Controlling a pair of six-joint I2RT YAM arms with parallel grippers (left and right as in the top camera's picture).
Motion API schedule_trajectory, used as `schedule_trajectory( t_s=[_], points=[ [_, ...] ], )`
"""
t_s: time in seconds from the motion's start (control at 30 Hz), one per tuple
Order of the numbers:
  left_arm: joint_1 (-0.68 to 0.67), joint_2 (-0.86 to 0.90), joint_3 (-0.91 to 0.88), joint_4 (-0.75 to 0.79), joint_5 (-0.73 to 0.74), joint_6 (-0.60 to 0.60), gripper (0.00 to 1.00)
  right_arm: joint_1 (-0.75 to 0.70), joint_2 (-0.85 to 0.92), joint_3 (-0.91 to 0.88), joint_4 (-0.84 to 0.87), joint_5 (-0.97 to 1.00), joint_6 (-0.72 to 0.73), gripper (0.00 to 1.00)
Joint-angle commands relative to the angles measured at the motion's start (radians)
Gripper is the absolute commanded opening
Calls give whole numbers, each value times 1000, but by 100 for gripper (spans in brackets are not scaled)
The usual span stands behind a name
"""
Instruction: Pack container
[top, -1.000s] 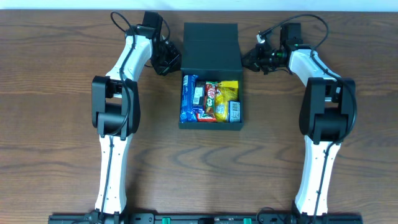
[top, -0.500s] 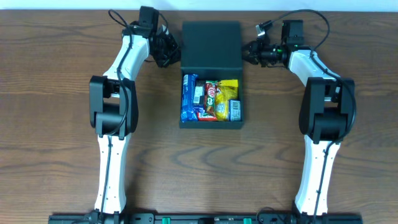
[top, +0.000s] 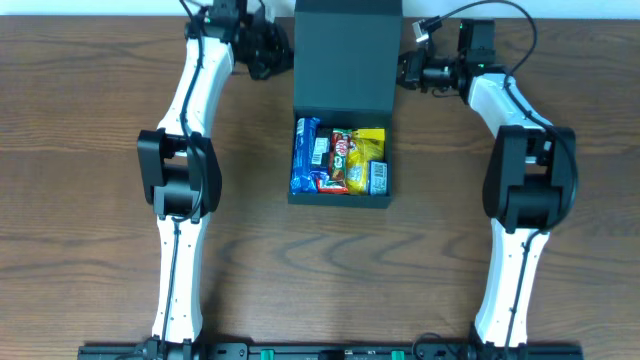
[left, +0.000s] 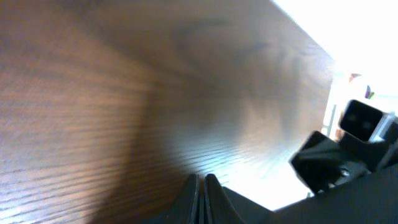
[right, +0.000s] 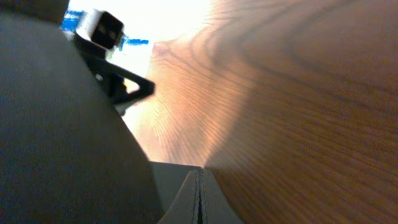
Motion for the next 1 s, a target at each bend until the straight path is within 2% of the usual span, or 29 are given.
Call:
schedule_trajectory(
  t_s=[0.0, 0.2, 0.47, 0.77, 0.97],
  points=[
    [-8, -1, 120, -51, 35, 139, 6, 10, -108, 30, -20, -50, -77, 2],
    [-8, -1, 265, -200, 35, 262, 6, 10, -201, 30, -151, 4, -208, 1],
    [-8, -1, 380, -484, 26, 536, 6, 39, -314, 30, -545, 229, -522, 2],
    [-8, -1, 450, -678, -88, 655, 6, 74, -389, 30, -727, 426, -639, 2],
    [-8, -1, 520, -750, -183, 664, 6, 75, -452, 30, -771, 581, -648, 2]
  ],
)
